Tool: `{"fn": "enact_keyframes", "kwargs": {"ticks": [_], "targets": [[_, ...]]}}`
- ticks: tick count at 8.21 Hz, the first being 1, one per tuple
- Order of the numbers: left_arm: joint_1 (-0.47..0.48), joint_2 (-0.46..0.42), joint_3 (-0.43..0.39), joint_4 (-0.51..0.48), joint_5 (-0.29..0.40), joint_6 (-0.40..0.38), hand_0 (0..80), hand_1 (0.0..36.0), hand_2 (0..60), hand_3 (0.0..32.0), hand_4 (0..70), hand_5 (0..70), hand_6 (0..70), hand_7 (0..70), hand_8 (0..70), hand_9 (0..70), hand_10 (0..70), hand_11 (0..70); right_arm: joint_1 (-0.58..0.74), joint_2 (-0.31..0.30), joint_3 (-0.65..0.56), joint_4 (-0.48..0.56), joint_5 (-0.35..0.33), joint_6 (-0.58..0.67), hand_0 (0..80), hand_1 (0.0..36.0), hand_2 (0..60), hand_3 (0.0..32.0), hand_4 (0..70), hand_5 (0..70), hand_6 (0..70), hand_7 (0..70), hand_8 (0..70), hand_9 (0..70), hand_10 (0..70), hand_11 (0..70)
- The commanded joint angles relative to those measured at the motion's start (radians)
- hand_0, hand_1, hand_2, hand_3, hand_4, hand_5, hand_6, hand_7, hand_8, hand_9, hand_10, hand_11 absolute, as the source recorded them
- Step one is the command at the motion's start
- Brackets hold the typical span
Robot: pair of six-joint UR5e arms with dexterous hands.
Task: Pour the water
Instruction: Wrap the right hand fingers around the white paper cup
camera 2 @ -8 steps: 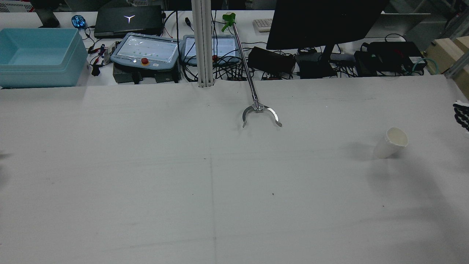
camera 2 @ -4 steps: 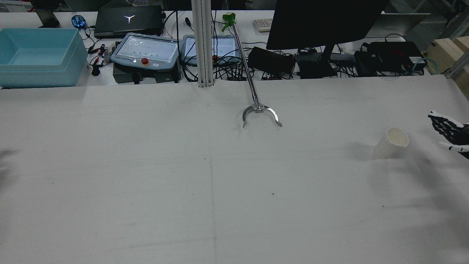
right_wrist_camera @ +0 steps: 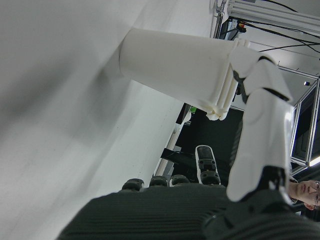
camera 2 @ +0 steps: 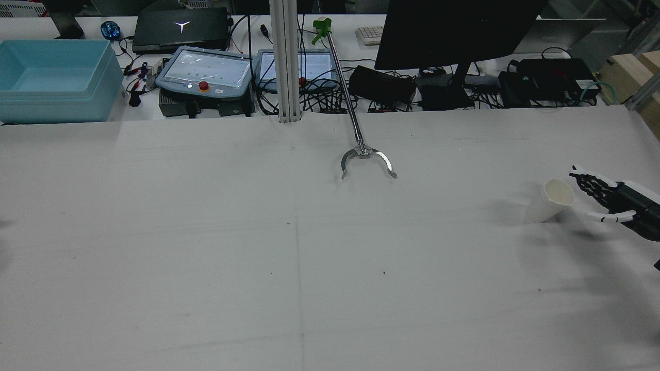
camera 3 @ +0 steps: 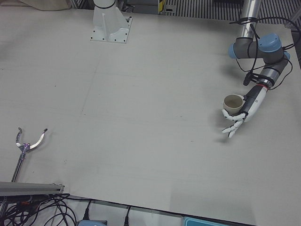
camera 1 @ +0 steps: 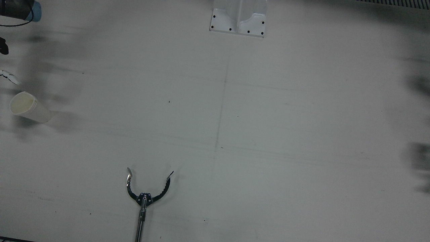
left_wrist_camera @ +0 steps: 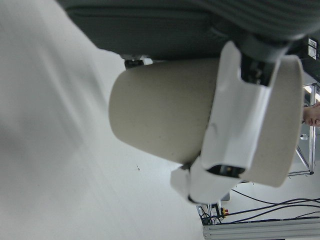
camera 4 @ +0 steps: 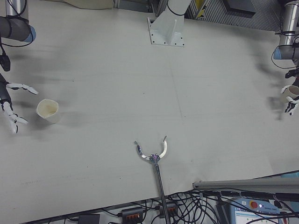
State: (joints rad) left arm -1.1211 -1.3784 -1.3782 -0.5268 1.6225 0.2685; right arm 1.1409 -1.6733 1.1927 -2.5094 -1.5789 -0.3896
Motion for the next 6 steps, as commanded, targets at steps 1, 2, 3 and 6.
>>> {"fn": "enact_keyframes", "kwargs": {"ticks": [1,2,3,6], "targets": [[0.0,0.015,-0.001,-0.024,-0.001,0.0,80.0,36.0,60.0,0.0,61.6,70.0,12.6,17.4,4.7,5.9,6.9,13.0,-0.029,0.0,0.019,-0.008,0.0,-0.017,54.6,28.1,22.6,0.0,0.0,26.9,0.0,0.0,0.0,0.0,0.0,0.0],[0.0,0.022,-0.001,-0.033,-0.001,0.0,80.0,36.0,60.0,0.0,61.4,70.0,12.6,17.5,4.8,6.1,6.9,13.1,-0.033,0.0,0.019,-0.008,0.002,-0.017,55.2,28.7,23.2,0.0,0.0,27.8,0.0,0.6,0.0,0.0,0.0,0.0],[0.0,0.022,-0.001,-0.038,-0.001,0.0,79.7,36.0,60.0,0.0,60.7,70.0,12.6,17.3,4.9,6.1,6.9,13.0,-0.033,0.0,0.03,-0.011,0.005,-0.023,55.6,29.2,23.8,0.0,0.0,28.9,0.0,1.6,0.0,0.0,0.0,0.0],[-0.002,0.038,-0.001,-0.058,-0.001,-0.006,80.0,36.0,60.0,0.0,60.6,70.0,12.7,17.3,5.0,6.2,7.1,13.3,-0.039,0.0,0.039,-0.012,0.031,-0.034,55.8,29.4,24.4,0.0,0.0,29.9,0.0,3.8,0.0,0.0,0.0,0.0]]}}
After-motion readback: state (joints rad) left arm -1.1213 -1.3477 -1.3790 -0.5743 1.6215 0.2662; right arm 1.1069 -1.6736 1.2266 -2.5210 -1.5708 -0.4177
